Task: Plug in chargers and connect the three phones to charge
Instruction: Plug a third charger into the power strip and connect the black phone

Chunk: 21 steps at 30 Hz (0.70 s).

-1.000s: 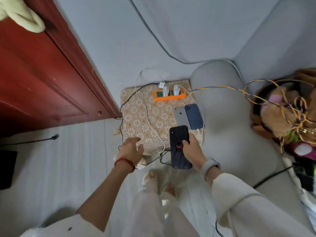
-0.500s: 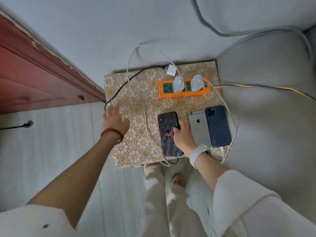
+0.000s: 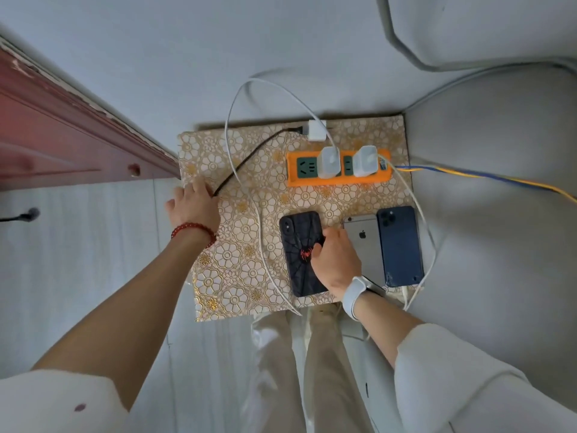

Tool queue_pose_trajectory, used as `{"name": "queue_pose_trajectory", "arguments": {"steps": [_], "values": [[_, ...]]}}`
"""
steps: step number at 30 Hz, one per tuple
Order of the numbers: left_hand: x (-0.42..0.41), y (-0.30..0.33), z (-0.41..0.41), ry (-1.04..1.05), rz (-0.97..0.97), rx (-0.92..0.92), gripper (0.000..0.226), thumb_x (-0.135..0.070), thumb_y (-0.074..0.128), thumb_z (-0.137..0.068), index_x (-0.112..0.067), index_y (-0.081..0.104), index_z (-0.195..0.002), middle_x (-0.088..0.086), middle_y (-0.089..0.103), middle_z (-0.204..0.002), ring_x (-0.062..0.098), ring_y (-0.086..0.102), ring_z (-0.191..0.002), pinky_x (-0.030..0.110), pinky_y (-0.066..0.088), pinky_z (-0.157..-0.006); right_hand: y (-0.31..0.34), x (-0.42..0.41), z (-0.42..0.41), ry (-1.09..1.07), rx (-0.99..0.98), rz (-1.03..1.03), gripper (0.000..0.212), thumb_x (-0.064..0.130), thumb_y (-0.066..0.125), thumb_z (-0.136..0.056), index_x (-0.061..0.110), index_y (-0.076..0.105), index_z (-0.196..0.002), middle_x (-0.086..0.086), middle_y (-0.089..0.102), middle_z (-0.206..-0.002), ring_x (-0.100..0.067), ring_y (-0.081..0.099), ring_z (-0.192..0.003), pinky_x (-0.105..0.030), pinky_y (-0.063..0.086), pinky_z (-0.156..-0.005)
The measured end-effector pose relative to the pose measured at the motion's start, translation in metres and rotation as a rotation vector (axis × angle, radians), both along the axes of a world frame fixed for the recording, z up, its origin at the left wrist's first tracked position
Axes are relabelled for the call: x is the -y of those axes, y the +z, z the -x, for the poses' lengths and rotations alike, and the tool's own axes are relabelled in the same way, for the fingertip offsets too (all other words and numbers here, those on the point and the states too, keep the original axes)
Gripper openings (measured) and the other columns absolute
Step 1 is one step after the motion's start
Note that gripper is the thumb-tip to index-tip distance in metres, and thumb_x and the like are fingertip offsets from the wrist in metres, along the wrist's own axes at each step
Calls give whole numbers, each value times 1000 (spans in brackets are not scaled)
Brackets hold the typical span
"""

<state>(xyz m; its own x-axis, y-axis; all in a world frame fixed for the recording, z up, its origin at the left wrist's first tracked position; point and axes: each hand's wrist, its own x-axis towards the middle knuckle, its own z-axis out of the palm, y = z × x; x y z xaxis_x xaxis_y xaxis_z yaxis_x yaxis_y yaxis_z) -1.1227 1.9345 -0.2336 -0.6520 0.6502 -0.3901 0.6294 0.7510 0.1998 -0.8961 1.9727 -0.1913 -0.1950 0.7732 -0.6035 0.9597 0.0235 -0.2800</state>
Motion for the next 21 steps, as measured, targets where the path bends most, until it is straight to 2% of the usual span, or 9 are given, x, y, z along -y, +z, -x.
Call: {"name": "queue_pose_trajectory", "arguments": {"steps": [2, 4, 6, 8, 11, 15, 18, 19, 21], "values": [[5, 1, 1, 49, -22, 68, 23, -20, 42, -91, -7, 49, -108, 16, 52, -116, 35, 47, -108, 48, 35, -93, 4, -2, -2, 27, -14, -24, 31, 16, 42, -92, 6, 45, -121, -12, 47, -126, -29, 45, -117, -39, 47, -82], [15, 8, 2, 273, -118, 152, 22, -17, 38, -91, -4, 49, -105, 18, 50, -115, 34, 52, -92, 43, 42, -82, 11, -2, -2, 52, -79, -57, 32, 15, 41, -92, 8, 45, -123, -11, 47, -127, -27, 45, -117, -37, 46, -83], [31, 22, 3, 559, -249, 219, 20, -14, 33, -90, -5, 45, -104, 18, 55, -109, 28, 48, -80, 36, 39, -72, 19, -1, 0, 74, -165, -62, 32, 13, 40, -92, 9, 46, -124, -10, 48, -127, -25, 48, -115, -37, 47, -84], [53, 37, 3, 675, -357, 220, 20, -15, 29, -92, -9, 42, -106, 15, 62, -93, 26, 49, -75, 33, 37, -67, 30, 1, 7, 88, -262, -45, 31, 12, 38, -93, 10, 46, -123, -10, 48, -126, -25, 51, -111, -38, 49, -82], [85, 67, -5, 500, -484, 239, 23, -10, 31, -92, -9, 48, -107, -1, 55, -65, 16, 49, -60, 25, 35, -60, 46, 9, 23, 149, -424, -45, 32, 8, 39, -92, 10, 45, -124, -10, 49, -124, -24, 53, -106, -35, 47, -79], [112, 101, -22, 274, -566, 236, 24, -2, 39, -90, -7, 56, -106, -4, 51, -61, 4, 47, -50, 20, 38, -55, 63, 16, 54, 288, -587, -44, 53, 6, 47, -90, 12, 29, -139, -14, 43, -127, -22, 49, -104, -34, 45, -84], [126, 125, -35, 191, -653, 253, 24, -5, 39, -86, -5, 58, -101, -6, 51, -61, -4, 49, -52, 5, 34, -52, 75, 18, 78, 423, -633, -86, 72, 11, 56, -87, 24, 14, -144, -13, 27, -144, -26, 31, -133, -33, 44, -90], [130, 132, -38, 184, -676, 258, 25, -5, 38, -85, -5, 58, -100, -9, 51, -61, -2, 49, -55, 5, 35, -54, 77, 19, 85, 473, -632, -84, 72, 13, 58, -86, 28, 16, -144, -13, 25, -145, -27, 27, -135, -36, 45, -91], [137, 145, -44, 195, -719, 269, 24, -5, 38, -85, -5, 58, -98, -13, 51, -62, 2, 50, -60, 8, 37, -58, 78, 20, 96, 596, -592, -34, 58, 18, 59, -87, 27, 33, -138, -13, 31, -141, -28, 35, -129, -40, 45, -93]]}}
